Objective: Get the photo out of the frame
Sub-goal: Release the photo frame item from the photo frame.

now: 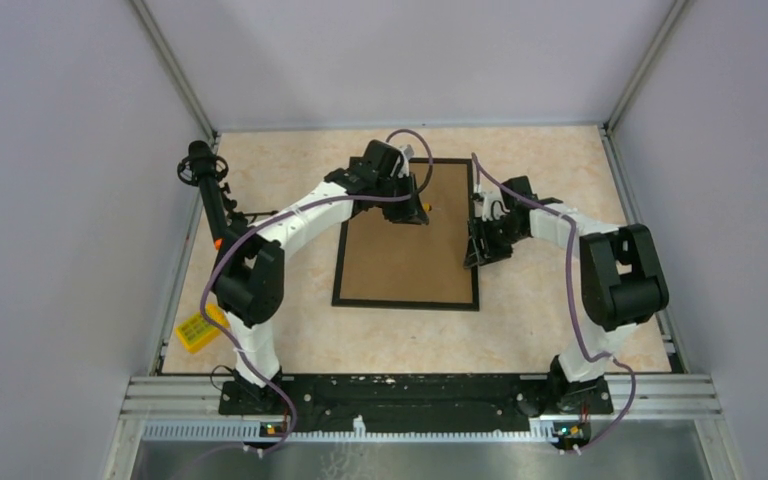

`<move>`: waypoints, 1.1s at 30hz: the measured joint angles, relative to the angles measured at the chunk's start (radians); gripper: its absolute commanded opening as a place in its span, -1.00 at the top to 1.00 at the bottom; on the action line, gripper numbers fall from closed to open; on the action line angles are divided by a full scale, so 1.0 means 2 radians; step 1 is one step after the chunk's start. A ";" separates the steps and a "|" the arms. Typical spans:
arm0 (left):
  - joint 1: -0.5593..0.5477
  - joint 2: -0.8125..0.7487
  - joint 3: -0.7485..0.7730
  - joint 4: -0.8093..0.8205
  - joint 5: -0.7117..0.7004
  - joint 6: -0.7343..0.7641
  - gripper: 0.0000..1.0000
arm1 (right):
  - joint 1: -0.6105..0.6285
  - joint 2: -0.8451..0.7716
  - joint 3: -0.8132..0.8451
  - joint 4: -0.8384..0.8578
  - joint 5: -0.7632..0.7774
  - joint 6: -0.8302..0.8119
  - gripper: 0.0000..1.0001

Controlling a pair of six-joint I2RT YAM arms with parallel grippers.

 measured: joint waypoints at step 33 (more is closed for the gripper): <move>0.038 -0.136 -0.054 0.006 0.124 0.251 1.00 | -0.004 -0.100 0.084 -0.089 -0.016 -0.124 -0.36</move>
